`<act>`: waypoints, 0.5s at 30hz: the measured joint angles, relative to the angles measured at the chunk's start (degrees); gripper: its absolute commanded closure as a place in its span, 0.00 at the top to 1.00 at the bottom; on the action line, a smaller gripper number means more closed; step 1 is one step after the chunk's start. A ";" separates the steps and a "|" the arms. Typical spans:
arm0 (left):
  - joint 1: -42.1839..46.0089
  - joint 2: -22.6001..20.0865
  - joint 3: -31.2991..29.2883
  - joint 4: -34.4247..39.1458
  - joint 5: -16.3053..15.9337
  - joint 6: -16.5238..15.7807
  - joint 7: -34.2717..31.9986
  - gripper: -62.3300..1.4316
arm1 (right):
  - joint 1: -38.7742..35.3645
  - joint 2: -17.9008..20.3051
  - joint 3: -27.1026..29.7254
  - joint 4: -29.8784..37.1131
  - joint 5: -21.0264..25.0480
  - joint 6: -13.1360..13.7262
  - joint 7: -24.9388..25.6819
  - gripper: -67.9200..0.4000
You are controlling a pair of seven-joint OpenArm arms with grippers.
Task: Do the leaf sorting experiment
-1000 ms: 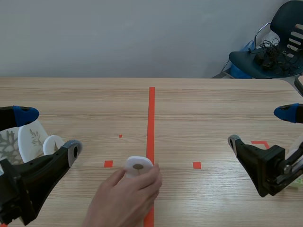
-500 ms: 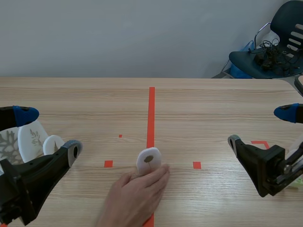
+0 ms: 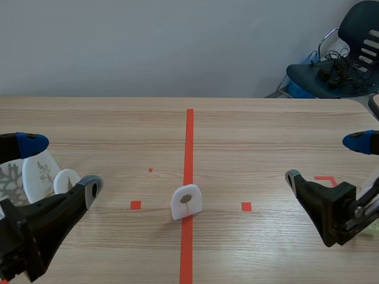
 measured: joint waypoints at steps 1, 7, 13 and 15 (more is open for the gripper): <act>0.00 0.00 0.00 0.00 0.00 0.00 0.00 1.00 | 0.48 0.00 0.00 0.00 0.00 0.07 -1.16 1.00; 0.00 0.00 0.00 0.00 0.00 0.00 -0.02 1.00 | 4.04 0.00 -0.44 0.00 0.00 1.09 -4.83 1.00; -0.02 0.00 0.00 0.00 0.00 -0.02 -0.02 1.00 | 9.77 0.00 -5.33 -0.87 0.00 1.70 -7.23 1.00; 0.00 0.00 0.00 0.00 0.00 0.00 0.00 1.00 | 12.04 0.00 -7.30 -2.56 -0.02 2.14 -8.28 1.00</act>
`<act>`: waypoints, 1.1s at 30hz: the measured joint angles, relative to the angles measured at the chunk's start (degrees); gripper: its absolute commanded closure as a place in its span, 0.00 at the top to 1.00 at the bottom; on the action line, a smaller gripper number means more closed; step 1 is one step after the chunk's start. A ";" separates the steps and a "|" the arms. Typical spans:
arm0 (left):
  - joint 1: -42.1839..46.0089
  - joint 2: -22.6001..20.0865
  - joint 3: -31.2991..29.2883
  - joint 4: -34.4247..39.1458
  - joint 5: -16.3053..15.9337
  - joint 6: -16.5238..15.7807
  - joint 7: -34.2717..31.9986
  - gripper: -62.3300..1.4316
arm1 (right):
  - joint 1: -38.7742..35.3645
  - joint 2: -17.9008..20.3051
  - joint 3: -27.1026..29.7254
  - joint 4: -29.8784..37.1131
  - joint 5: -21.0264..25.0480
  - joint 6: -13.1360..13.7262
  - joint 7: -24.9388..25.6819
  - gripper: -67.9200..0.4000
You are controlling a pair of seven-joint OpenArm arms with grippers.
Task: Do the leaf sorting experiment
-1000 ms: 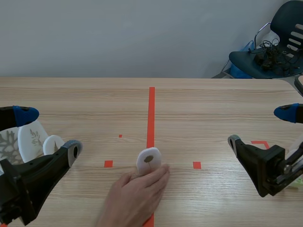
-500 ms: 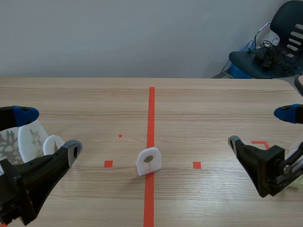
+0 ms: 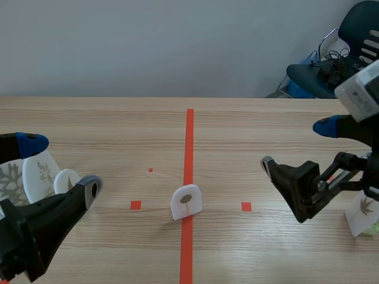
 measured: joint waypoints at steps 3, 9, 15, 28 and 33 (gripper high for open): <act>0.00 0.00 0.00 0.00 0.00 0.00 -0.02 1.00 | 3.06 0.00 -3.02 -4.04 0.00 3.28 0.02 1.00; 0.00 0.00 0.00 0.00 0.00 -0.02 0.00 1.00 | 8.50 -0.02 -10.60 -13.55 -0.90 5.92 1.09 1.00; 0.00 0.00 0.00 0.00 -0.02 -0.02 -0.02 1.00 | 13.22 -2.60 -17.00 -22.12 -7.67 7.21 6.71 1.00; 0.00 0.00 0.00 0.00 0.00 -0.02 -0.02 1.00 | 23.65 -10.29 -25.83 -36.33 -19.76 7.56 18.29 1.00; 0.00 0.02 0.00 0.00 0.00 -0.02 -0.02 1.00 | 26.69 -12.70 -27.85 -39.95 -20.85 7.54 19.63 1.00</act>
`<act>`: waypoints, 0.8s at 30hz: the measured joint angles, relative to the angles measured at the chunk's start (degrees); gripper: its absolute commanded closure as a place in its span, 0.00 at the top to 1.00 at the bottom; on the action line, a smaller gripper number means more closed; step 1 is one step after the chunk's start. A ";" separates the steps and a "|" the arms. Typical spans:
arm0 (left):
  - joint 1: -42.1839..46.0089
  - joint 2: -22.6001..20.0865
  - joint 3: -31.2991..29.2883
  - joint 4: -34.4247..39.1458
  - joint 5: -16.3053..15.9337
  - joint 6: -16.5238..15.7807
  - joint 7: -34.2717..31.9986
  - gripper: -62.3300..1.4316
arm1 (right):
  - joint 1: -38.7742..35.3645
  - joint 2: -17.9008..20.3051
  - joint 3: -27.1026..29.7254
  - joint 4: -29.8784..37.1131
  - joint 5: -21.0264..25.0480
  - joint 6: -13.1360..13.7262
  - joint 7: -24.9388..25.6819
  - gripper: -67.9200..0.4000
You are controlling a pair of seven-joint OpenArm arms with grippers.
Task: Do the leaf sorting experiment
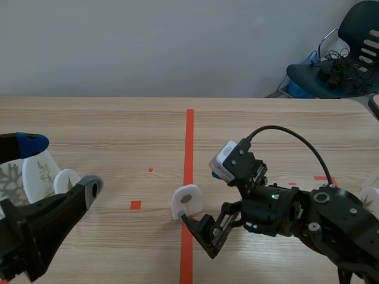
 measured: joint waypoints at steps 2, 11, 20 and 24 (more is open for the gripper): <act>0.00 0.00 0.00 0.00 0.00 0.00 0.02 1.00 | 1.03 -0.90 -0.94 -0.94 -0.70 -0.42 0.00 1.00; 0.00 0.00 0.00 0.00 0.00 0.00 0.00 1.00 | 3.56 -4.66 -5.53 -3.80 -2.97 -2.80 -0.26 0.93; 0.00 0.11 0.00 0.00 0.00 0.02 0.00 1.00 | 3.56 -4.11 -6.10 -3.85 -2.97 -3.06 -3.56 0.64; 0.00 0.11 0.00 0.00 0.00 0.02 0.00 1.00 | 3.56 -4.13 -6.12 -3.85 -2.97 -3.02 -3.89 0.45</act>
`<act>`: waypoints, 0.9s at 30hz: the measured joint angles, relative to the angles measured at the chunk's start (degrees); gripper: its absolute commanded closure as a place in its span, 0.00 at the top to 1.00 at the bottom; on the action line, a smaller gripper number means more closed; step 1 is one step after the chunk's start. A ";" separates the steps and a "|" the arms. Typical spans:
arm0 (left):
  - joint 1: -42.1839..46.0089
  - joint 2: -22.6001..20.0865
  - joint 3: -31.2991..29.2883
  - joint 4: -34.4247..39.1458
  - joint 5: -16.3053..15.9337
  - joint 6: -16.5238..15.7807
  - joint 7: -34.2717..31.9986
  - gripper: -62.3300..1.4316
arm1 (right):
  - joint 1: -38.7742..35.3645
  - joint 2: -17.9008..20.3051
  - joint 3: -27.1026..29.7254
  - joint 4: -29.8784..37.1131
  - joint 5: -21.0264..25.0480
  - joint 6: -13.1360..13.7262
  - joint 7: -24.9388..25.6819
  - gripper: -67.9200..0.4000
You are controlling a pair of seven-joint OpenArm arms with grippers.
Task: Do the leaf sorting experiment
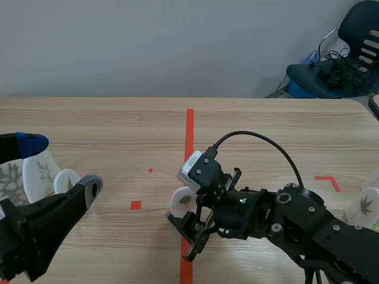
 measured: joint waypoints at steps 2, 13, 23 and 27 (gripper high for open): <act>0.00 0.00 0.00 0.00 0.00 -0.02 0.00 1.00 | 0.00 0.07 0.00 0.00 0.02 0.00 0.00 0.39; 0.00 0.00 0.00 0.00 0.00 -0.02 0.00 1.00 | 0.00 0.66 0.00 0.00 0.02 0.02 0.02 0.14; 0.00 0.00 0.00 0.00 0.00 -0.02 0.00 1.00 | -0.20 1.95 0.04 3.45 0.55 2.62 0.00 0.03; 0.00 0.00 0.00 0.00 -0.02 -0.02 0.00 1.00 | -1.46 2.89 2.75 9.60 0.92 2.60 -0.68 0.03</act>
